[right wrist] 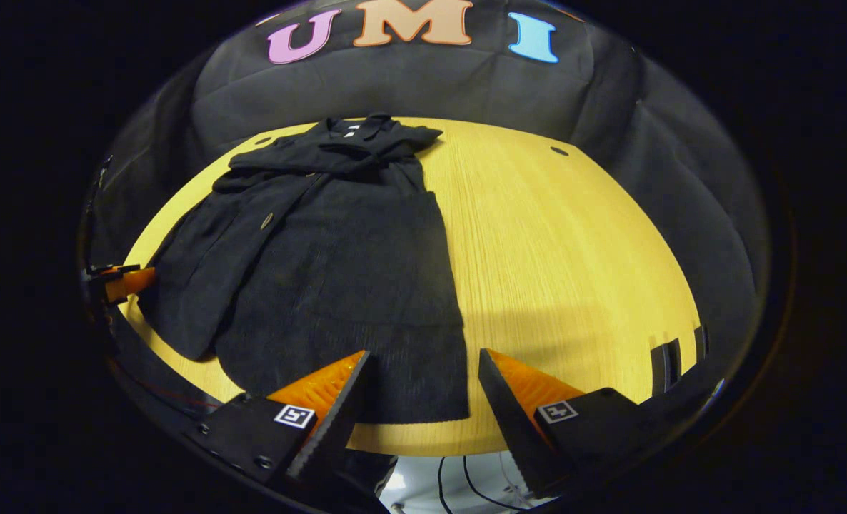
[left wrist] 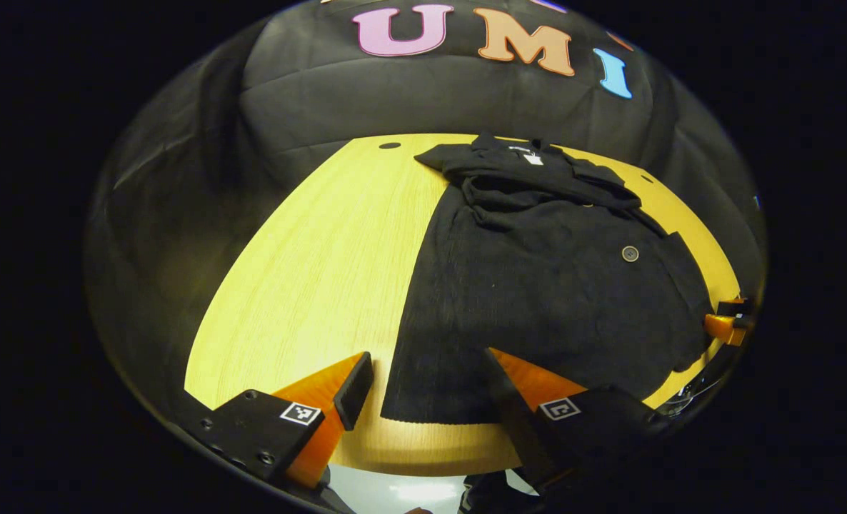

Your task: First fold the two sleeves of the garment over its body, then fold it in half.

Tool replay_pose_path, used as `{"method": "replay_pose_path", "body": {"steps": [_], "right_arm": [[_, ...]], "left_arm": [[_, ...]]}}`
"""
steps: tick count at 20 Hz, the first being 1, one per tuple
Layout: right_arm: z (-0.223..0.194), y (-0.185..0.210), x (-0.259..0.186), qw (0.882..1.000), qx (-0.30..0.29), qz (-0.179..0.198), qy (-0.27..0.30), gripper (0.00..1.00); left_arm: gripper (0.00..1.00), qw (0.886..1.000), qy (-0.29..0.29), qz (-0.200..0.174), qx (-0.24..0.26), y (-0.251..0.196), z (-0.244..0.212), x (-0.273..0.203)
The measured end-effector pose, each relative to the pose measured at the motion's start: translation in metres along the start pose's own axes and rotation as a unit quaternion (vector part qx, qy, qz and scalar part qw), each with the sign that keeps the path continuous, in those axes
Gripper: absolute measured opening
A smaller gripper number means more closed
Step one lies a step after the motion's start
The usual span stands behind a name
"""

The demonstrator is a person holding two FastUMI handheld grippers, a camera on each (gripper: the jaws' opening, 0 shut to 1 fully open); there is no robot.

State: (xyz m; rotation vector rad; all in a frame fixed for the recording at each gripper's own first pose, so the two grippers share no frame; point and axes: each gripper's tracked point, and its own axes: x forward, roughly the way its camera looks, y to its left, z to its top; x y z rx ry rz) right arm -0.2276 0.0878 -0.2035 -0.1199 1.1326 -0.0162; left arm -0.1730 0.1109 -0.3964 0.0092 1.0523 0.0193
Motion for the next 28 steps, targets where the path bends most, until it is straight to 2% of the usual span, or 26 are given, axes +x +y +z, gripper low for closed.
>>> {"method": "replay_pose_path", "body": {"steps": [3, 4, 5, 6, 7, 9, 10, 11, 13, 14, 18, 21, 28], "right_arm": [[-0.005, 0.005, 0.001, 0.999, 0.034, 0.022, 0.017, 0.95], [-0.002, 0.005, 0.001, 0.999, 0.044, 0.022, 0.012, 0.92], [-0.002, 0.007, 0.000, 0.999, 0.044, 0.026, 0.013, 0.84], [-0.001, 0.011, 0.000, 0.999, 0.039, 0.029, 0.011, 0.82], [-0.002, 0.016, 0.000, 0.999, 0.034, 0.034, 0.012, 0.75], [-0.002, 0.028, 0.000, 0.999, 0.029, 0.043, 0.008, 0.49], [-0.002, 0.031, 0.000, 0.999, 0.028, 0.041, 0.005, 0.33], [-0.003, 0.032, -0.001, 0.999, 0.023, 0.034, 0.004, 0.16], [-0.005, 0.032, -0.001, 0.999, 0.012, 0.030, 0.006, 0.06], [-0.004, 0.033, -0.001, 0.999, 0.009, 0.032, 0.006, 0.05], [-0.002, 0.034, -0.002, 0.999, 0.017, 0.035, -0.003, 0.03], [0.008, 0.035, -0.011, 0.998, 0.034, 0.036, -0.033, 0.03], [0.083, 0.038, -0.063, 0.986, 0.070, 0.049, -0.142, 0.02]], "left_arm": [[0.95, 1.000, -0.012, -0.016, 0.003, -0.006, 0.002, 0.001], [0.92, 1.000, -0.017, -0.023, 0.010, -0.010, 0.000, 0.002], [0.87, 0.999, -0.023, -0.030, 0.015, -0.014, 0.001, 0.002], [0.75, 0.999, -0.027, -0.039, 0.013, -0.019, 0.001, 0.002], [0.58, 0.998, -0.029, -0.051, 0.008, -0.025, 0.002, 0.002], [0.25, 0.997, -0.037, -0.064, -0.013, -0.031, -0.001, -0.001], [0.09, 0.997, -0.041, -0.065, -0.019, -0.032, -0.002, -0.001], [0.04, 0.997, -0.041, -0.068, -0.019, -0.033, -0.004, -0.001], [0.01, 0.996, -0.039, -0.076, -0.015, -0.036, -0.006, -0.003], [0.00, 0.996, -0.036, -0.082, -0.010, -0.038, -0.008, -0.004], [0.00, 0.994, -0.033, -0.098, -0.027, -0.036, -0.005, -0.006], [0.00, 0.996, -0.035, -0.079, -0.026, -0.031, -0.001, -0.008], [0.00, 0.987, -0.118, -0.107, -0.036, -0.037, 0.080, -0.050]]}}
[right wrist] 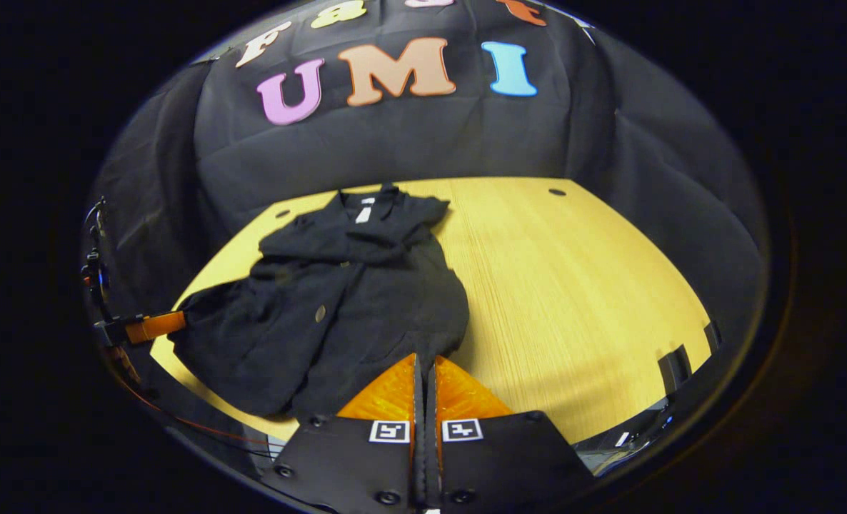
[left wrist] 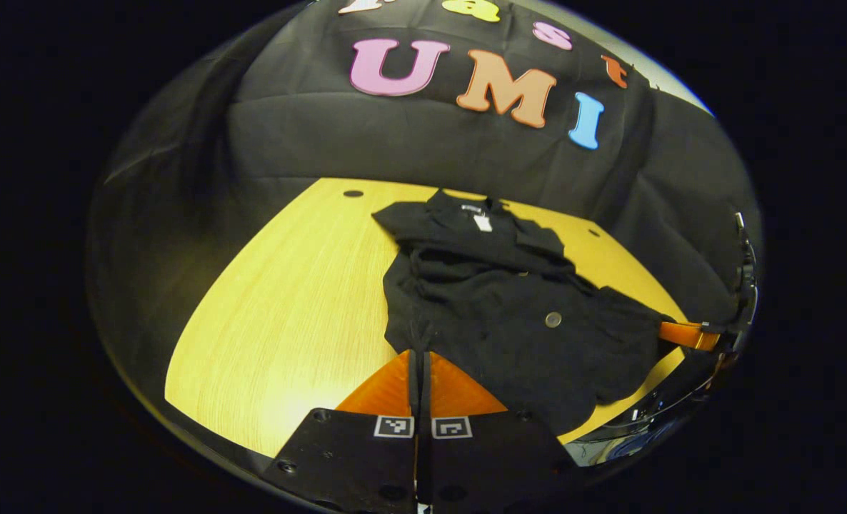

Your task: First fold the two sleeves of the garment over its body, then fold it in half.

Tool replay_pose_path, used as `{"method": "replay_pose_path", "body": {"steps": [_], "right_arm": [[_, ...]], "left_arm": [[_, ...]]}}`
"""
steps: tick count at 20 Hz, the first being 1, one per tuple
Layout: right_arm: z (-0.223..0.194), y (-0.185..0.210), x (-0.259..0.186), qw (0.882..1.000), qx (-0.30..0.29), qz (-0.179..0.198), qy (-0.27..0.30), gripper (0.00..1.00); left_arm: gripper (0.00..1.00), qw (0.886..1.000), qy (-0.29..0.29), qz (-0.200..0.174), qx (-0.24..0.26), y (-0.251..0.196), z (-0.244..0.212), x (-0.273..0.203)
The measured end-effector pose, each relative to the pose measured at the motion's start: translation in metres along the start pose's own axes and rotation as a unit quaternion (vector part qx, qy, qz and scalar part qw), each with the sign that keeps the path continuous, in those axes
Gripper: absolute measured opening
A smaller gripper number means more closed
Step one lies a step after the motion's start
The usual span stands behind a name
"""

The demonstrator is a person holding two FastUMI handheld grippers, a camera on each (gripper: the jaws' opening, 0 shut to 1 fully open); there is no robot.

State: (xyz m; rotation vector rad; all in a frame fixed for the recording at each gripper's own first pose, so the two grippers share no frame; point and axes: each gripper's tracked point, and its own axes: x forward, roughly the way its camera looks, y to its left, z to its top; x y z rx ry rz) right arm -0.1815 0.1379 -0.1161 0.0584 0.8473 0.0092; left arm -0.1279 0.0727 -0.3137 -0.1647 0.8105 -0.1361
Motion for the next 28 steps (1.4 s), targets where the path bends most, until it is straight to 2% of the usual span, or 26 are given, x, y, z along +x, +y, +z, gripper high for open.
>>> {"method": "replay_pose_path", "body": {"steps": [4, 8, 9, 10, 11, 12, 21, 24, 25, 26, 27, 28], "right_arm": [[0.058, 0.014, -0.013, 0.997, -0.005, 0.015, -0.071, 0.02], [0.108, 0.026, -0.011, 0.993, -0.012, 0.032, -0.115, 0.02], [0.119, 0.027, -0.009, 0.992, -0.011, 0.037, -0.120, 0.00], [0.129, 0.028, -0.005, 0.991, -0.009, 0.040, -0.126, 0.05], [0.140, 0.028, -0.001, 0.990, -0.007, 0.042, -0.131, 0.05], [0.149, 0.025, 0.001, 0.990, -0.006, 0.043, -0.136, 0.02], [0.230, 0.022, 0.037, 0.984, 0.003, 0.061, -0.168, 0.02], [0.255, 0.021, 0.054, 0.981, 0.004, 0.066, -0.180, 0.02], [0.261, 0.021, 0.061, 0.980, 0.005, 0.065, -0.186, 0.05], [0.268, 0.020, 0.067, 0.980, 0.006, 0.066, -0.186, 0.00], [0.276, 0.020, 0.074, 0.980, 0.010, 0.067, -0.188, 0.00], [0.282, 0.020, 0.081, 0.980, 0.014, 0.067, -0.189, 0.05]], "left_arm": [[0.00, 0.999, -0.051, -0.003, 0.008, -0.007, 0.059, 0.000], [0.00, 0.996, -0.087, -0.007, 0.018, -0.019, 0.104, -0.001], [0.00, 0.995, -0.094, -0.006, 0.022, -0.020, 0.112, 0.003], [0.00, 0.995, -0.096, -0.005, 0.025, -0.022, 0.119, 0.007], [0.00, 0.995, -0.096, -0.006, 0.025, -0.022, 0.125, 0.012], [0.00, 0.995, -0.096, -0.003, 0.022, -0.022, 0.131, 0.016], [0.00, 0.991, -0.128, 0.018, 0.033, -0.014, 0.203, 0.064], [0.00, 0.990, -0.140, 0.026, 0.022, -0.010, 0.222, 0.083], [0.00, 0.988, -0.148, 0.029, 0.019, -0.008, 0.230, 0.089], [0.00, 0.988, -0.149, 0.034, 0.018, -0.005, 0.234, 0.096], [0.00, 0.988, -0.146, 0.038, 0.018, -0.002, 0.237, 0.102], [0.00, 0.988, -0.147, 0.041, 0.016, 0.000, 0.241, 0.108]]}}
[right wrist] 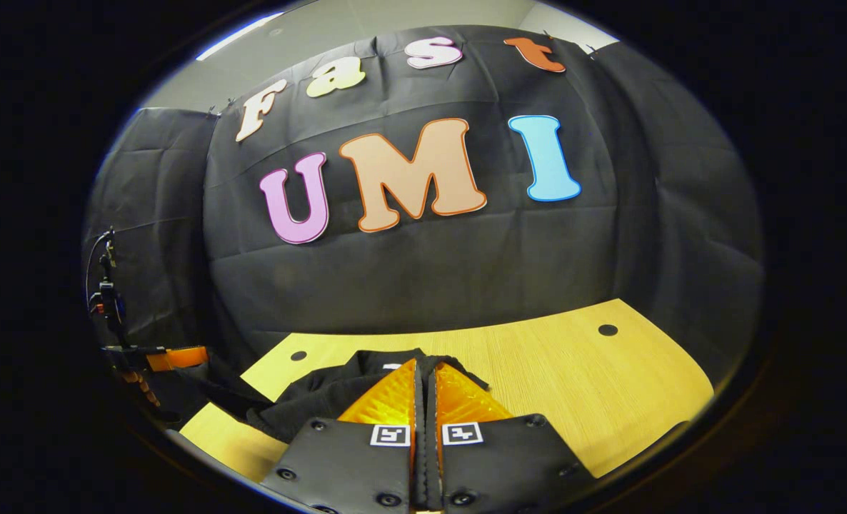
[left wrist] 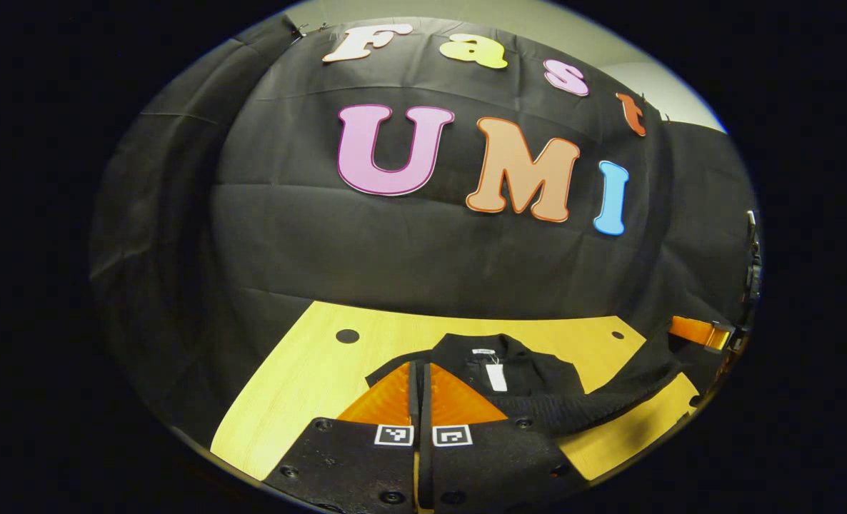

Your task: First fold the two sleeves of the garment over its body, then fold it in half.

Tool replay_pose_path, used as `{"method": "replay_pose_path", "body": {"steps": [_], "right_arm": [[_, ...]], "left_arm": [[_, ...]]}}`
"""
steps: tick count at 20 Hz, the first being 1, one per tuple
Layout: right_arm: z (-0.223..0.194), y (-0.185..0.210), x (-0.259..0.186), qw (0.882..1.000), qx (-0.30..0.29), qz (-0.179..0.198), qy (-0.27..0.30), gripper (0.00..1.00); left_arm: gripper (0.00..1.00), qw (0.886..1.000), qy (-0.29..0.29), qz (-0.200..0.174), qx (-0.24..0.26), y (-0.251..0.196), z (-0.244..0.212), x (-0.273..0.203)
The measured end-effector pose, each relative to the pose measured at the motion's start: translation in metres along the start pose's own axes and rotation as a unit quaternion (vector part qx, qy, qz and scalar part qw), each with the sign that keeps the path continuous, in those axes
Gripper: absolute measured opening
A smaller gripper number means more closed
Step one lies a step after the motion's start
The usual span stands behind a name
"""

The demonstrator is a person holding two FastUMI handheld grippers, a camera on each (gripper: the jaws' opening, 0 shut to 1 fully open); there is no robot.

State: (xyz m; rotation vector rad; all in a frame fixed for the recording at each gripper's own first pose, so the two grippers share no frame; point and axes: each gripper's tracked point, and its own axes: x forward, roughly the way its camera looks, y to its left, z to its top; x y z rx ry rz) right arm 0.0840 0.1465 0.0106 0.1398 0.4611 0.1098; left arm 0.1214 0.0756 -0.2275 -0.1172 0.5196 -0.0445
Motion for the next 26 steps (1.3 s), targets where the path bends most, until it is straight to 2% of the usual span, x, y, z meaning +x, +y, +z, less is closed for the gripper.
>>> {"method": "replay_pose_path", "body": {"steps": [1, 10, 18, 20, 21, 23, 24, 25, 26], "right_arm": [[0.004, -0.002, 0.009, 1.000, 0.001, -0.002, -0.001, 0.02], [0.010, -0.018, 0.079, 1.000, 0.007, -0.015, 0.011, 0.02], [-0.010, -0.040, 0.128, 0.998, 0.017, -0.034, 0.046, 0.02], [-0.011, -0.042, 0.138, 0.998, 0.024, -0.038, 0.044, 0.01], [-0.010, -0.045, 0.137, 0.998, 0.028, -0.047, 0.044, 0.13], [-0.005, -0.062, 0.139, 0.996, 0.021, -0.081, 0.027, 0.66], [0.004, -0.064, 0.131, 0.996, 0.017, -0.088, 0.016, 0.93], [0.010, -0.066, 0.128, 0.996, 0.014, -0.093, 0.005, 0.97], [0.015, -0.068, 0.127, 0.995, 0.011, -0.098, -0.004, 0.97]], "left_arm": [[0.00, 1.000, 0.001, 0.004, 0.001, 0.001, 0.003, 0.008], [0.00, 1.000, 0.015, 0.023, 0.010, 0.010, 0.005, 0.080], [0.00, 0.998, 0.036, 0.040, 0.045, 0.018, -0.014, 0.132], [0.00, 0.997, 0.024, 0.057, 0.051, 0.022, -0.011, 0.137], [0.00, 0.995, 0.006, 0.078, 0.059, 0.031, -0.003, 0.141], [0.63, 0.991, -0.048, 0.102, 0.066, 0.038, 0.026, 0.153], [0.95, 0.990, -0.072, 0.100, 0.066, 0.034, 0.037, 0.136], [0.92, 0.989, -0.090, 0.095, 0.067, 0.031, 0.050, 0.132], [0.92, 0.988, -0.100, 0.090, 0.070, 0.029, 0.057, 0.128]]}}
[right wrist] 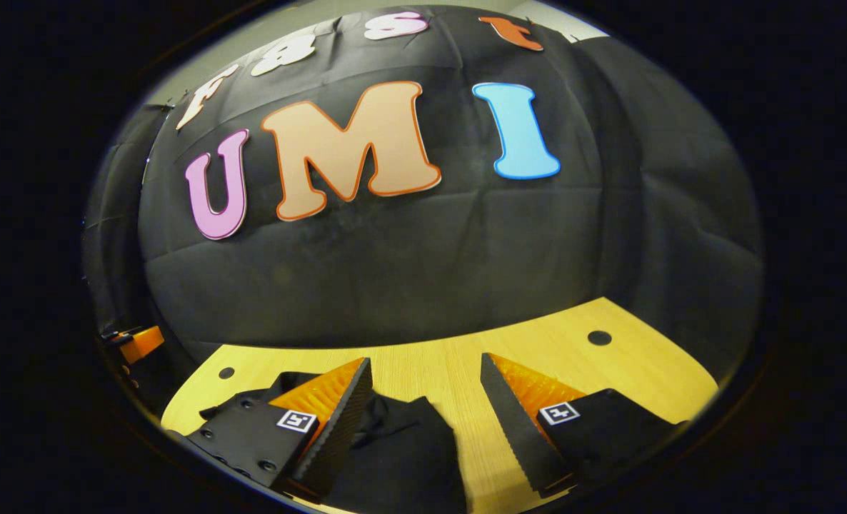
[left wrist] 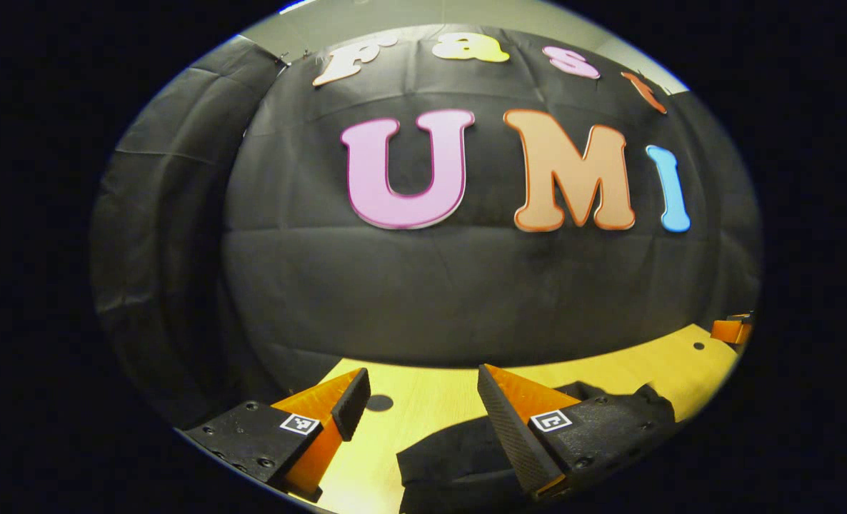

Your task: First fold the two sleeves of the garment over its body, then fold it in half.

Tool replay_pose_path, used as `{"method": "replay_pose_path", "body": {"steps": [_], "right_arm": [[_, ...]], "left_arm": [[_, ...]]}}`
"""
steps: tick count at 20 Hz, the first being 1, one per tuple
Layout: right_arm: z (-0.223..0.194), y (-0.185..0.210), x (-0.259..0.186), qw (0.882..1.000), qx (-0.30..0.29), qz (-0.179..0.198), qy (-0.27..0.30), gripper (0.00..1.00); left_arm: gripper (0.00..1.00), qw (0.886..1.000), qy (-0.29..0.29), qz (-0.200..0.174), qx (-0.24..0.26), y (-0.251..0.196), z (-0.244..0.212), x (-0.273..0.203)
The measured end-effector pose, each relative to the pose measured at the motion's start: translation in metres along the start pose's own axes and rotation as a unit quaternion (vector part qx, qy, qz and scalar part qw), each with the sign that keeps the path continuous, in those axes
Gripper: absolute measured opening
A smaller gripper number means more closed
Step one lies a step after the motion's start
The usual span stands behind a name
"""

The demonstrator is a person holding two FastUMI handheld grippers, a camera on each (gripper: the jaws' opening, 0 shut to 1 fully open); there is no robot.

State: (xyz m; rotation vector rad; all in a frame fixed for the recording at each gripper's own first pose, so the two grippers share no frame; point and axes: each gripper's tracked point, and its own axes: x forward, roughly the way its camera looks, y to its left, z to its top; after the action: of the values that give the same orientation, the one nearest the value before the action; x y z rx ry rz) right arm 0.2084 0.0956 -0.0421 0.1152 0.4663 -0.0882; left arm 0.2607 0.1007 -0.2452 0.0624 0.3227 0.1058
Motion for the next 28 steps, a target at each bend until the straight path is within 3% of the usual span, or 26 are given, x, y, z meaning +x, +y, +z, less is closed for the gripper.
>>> {"method": "replay_pose_path", "body": {"steps": [7, 19, 28], "right_arm": [[0.008, 0.013, -0.040, 0.999, -0.044, 0.006, -0.023, 0.98], [0.032, 0.055, -0.219, 0.986, -0.095, 0.033, -0.136, 0.94], [0.015, 0.058, -0.304, 0.983, -0.091, 0.037, -0.153, 0.96]], "left_arm": [[0.92, 1.000, -0.001, -0.004, -0.023, -0.001, 0.016, -0.037], [0.93, 0.996, -0.089, -0.019, -0.011, 0.015, 0.091, -0.200], [0.92, 0.991, -0.128, -0.030, -0.011, 0.027, 0.108, -0.294]]}}
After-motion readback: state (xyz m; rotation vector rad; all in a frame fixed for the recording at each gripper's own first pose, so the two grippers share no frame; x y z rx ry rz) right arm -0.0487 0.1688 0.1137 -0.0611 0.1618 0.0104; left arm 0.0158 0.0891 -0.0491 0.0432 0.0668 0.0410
